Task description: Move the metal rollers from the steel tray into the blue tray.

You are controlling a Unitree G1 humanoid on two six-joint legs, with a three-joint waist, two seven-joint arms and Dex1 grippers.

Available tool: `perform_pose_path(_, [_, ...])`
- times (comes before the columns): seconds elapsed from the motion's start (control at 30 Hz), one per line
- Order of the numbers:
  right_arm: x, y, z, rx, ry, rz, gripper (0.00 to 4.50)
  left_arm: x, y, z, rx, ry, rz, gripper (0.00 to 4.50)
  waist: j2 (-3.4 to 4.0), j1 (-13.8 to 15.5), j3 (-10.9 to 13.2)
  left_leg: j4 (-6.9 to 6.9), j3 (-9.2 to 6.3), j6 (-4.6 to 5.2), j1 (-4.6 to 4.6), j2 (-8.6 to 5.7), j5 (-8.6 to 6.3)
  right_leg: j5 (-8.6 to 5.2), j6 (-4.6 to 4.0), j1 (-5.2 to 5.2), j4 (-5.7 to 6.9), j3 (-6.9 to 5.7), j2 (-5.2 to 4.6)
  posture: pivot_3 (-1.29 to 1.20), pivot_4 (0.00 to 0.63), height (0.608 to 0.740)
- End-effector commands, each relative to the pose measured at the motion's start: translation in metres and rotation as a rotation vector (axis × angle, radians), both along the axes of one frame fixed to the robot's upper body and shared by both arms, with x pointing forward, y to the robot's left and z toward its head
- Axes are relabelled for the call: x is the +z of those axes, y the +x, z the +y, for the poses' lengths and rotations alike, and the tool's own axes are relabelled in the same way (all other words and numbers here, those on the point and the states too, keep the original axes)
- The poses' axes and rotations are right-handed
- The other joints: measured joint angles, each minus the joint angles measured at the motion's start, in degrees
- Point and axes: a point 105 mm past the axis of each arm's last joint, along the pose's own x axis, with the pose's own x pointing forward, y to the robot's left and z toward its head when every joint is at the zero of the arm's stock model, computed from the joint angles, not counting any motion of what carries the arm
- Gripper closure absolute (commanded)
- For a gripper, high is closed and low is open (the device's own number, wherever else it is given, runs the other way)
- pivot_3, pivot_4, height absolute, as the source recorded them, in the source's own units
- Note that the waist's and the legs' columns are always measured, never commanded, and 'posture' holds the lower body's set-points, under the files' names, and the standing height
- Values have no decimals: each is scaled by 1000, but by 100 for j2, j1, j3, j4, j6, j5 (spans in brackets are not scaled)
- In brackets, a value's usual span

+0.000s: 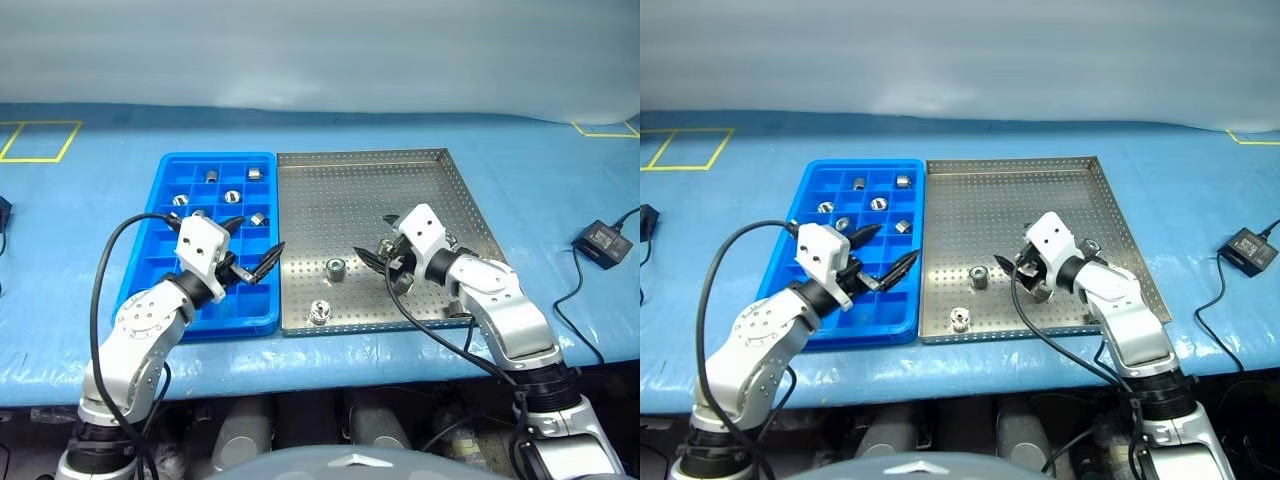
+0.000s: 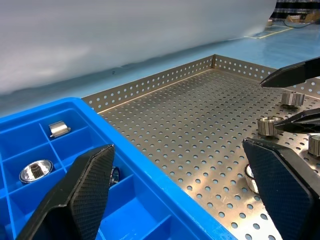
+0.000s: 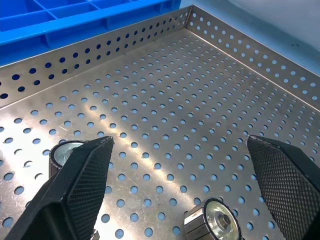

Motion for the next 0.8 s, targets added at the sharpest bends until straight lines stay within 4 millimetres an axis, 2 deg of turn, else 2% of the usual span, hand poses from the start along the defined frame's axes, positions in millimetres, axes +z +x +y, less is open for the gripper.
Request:
perform_pose_path(0.03, [13,1,1,1,10,-51,0,12,-2,0,4,-8,-50,29,0,0,0,0,0,0,0,0,0,0,0,0,0,0,0,54,150,740])
perform_pose_path(0.27, [12,-2,4,38,16,-34,0,11,-4,-1,-1,-7,-44,29,0,1,0,0,0,0,0,0,0,0,0,0,0,0,0,58,150,740])
perform_pose_path(0.5, [19,4,-1,-22,32,-76,0,13,-3,0,23,-23,-57,29,0,0,0,0,0,0,0,0,0,0,0,0,0,0,0,57,150,740])
perform_pose_path(0.7, [25,0,2,1,41,-88,0,15,-2,-1,30,-36,-64,29,0,1,0,0,0,0,0,0,0,0,0,0,0,0,0,53,150,740])
perform_pose_path(0.8, [24,-4,5,24,36,-70,0,18,3,4,95,-18,-98,29,0,-1,0,0,0,0,0,0,0,0,0,0,0,0,0,49,150,740])
